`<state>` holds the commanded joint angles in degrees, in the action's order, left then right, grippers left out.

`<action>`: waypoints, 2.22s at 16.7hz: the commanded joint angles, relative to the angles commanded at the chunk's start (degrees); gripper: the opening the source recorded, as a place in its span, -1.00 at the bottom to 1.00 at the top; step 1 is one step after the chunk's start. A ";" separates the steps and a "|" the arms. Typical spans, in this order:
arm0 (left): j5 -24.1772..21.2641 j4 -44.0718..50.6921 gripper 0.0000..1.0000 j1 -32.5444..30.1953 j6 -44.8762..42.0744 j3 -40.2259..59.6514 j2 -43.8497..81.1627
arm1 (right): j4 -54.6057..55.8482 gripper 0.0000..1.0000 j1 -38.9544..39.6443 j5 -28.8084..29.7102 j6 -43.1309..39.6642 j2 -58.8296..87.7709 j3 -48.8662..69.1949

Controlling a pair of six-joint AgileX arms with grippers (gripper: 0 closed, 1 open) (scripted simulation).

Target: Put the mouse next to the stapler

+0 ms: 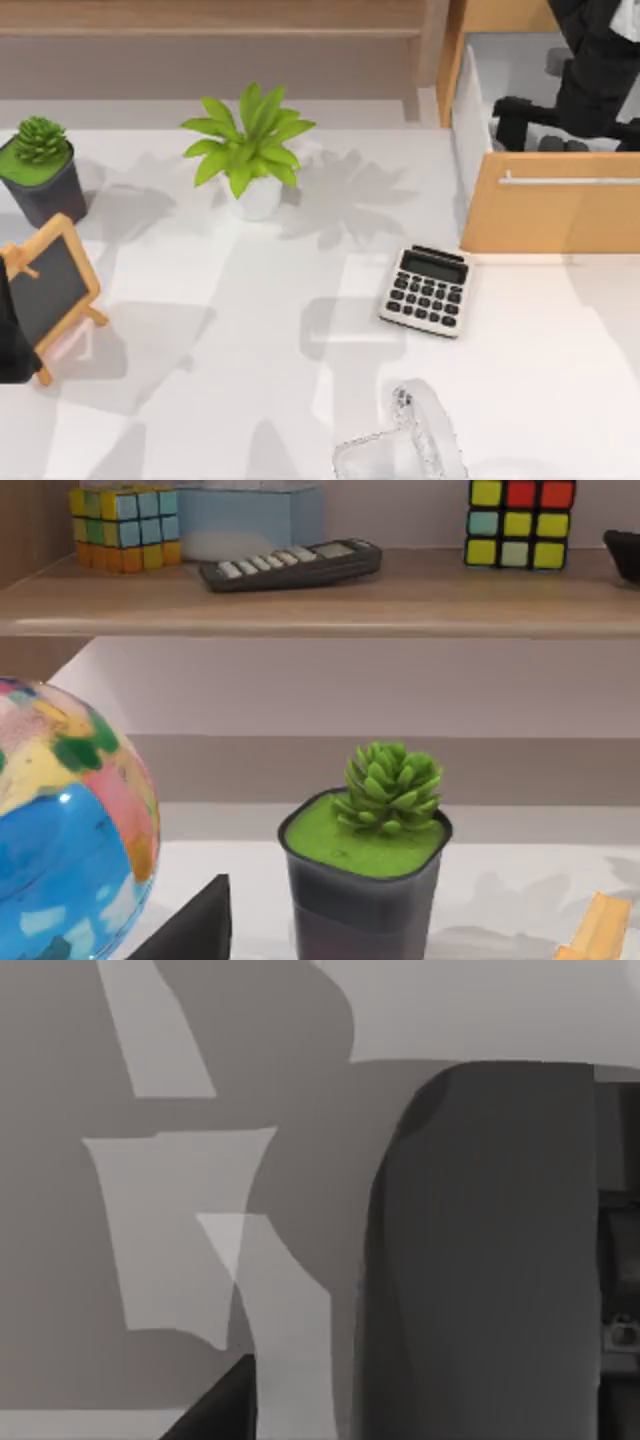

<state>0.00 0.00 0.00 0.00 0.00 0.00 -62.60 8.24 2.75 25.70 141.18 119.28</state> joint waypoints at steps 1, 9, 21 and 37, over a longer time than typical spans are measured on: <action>0.00 0.00 1.00 0.00 0.00 0.00 0.00 | 0.00 0.40 0.00 0.00 0.00 0.00 0.00; 0.00 0.00 1.00 0.00 0.00 0.00 0.00 | 0.00 -0.81 0.00 0.00 0.00 0.00 0.00; 0.00 0.00 1.00 0.00 0.00 0.00 0.00 | -0.28 -1.00 -0.04 -0.10 -0.44 -0.75 0.04; 0.00 0.00 1.00 0.00 0.00 0.00 0.00 | 0.54 -1.00 -16.61 -8.34 -52.08 -42.18 -21.08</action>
<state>0.00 0.00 0.00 0.00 0.00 0.00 -62.07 -8.37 -5.59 -26.38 99.00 98.19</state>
